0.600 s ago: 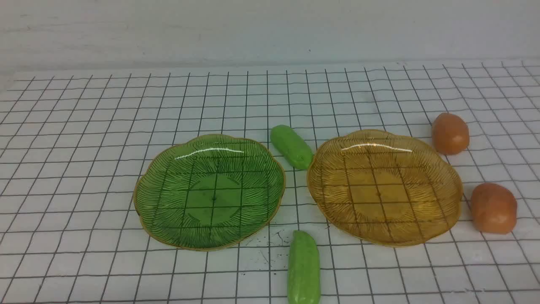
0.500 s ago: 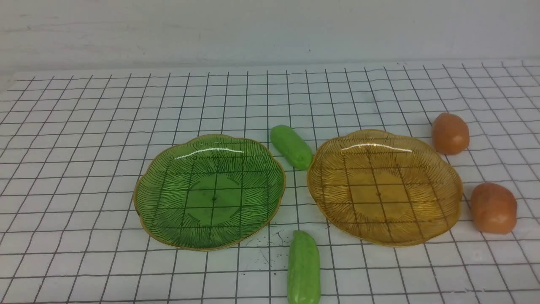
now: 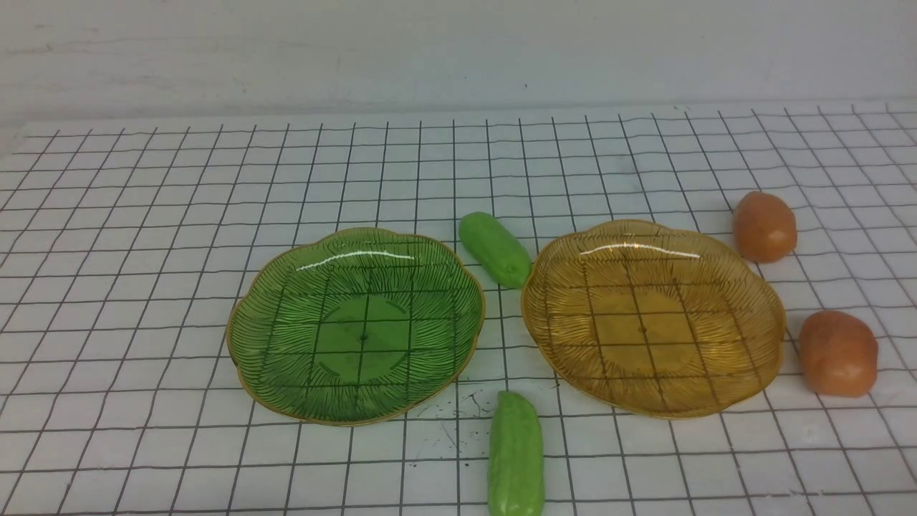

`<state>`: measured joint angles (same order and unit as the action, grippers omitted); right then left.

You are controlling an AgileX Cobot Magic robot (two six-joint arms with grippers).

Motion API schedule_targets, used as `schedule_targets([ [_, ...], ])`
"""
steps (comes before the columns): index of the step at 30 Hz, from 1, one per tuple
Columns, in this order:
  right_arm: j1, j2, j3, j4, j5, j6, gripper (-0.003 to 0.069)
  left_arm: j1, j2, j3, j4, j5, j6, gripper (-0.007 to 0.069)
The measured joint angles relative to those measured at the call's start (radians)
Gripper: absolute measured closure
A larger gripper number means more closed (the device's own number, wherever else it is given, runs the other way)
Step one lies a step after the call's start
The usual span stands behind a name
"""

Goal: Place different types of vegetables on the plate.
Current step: 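Put the green cucumber next to the left plate into that plate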

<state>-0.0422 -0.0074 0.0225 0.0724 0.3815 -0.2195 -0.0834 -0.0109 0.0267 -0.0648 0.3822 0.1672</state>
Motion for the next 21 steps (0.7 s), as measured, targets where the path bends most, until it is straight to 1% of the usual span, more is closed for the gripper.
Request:
schedule_targets([
  [9, 0.0, 0.0, 0.0, 0.0, 0.0, 0.0, 0.0673, 0.0, 0.0, 0.0, 0.021, -0.001, 0.001, 0.0632],
  [12, 0.0, 0.0, 0.0, 0.0, 0.0, 0.0, 0.0673, 0.0, 0.0, 0.002, -0.029, -0.029, -0.031, 0.0632],
  [15, 0.0, 0.0, 0.0, 0.0, 0.0, 0.0, 0.0673, 0.0, 0.0, 0.002, -0.222, -0.122, -0.13, 0.0632],
  [16, 0.0, 0.0, 0.0, 0.0, 0.0, 0.0, 0.0673, 0.0, 0.0, 0.002, -0.248, -0.137, -0.147, 0.0632],
  [17, 0.0, 0.0, 0.0, 0.0, 0.0, 0.0, 0.0673, 0.0, 0.0, 0.002, -0.365, -0.173, -0.182, 0.0632],
  [19, 0.0, 0.0, 0.0, 0.0, 0.0, 0.0, 0.0673, 0.0, 0.0, 0.002, -0.438, -0.193, -0.2, 0.0632],
  [20, 0.0, 0.0, 0.0, 0.0, 0.0, 0.0, 0.0673, 0.0, 0.0, 0.002, -0.496, -0.21, -0.209, 0.0632],
  [21, 0.0, 0.0, 0.0, 0.0, 0.0, 0.0, 0.0673, 0.0, 0.0, 0.002, -0.581, -0.24, -0.21, 0.0632],
])
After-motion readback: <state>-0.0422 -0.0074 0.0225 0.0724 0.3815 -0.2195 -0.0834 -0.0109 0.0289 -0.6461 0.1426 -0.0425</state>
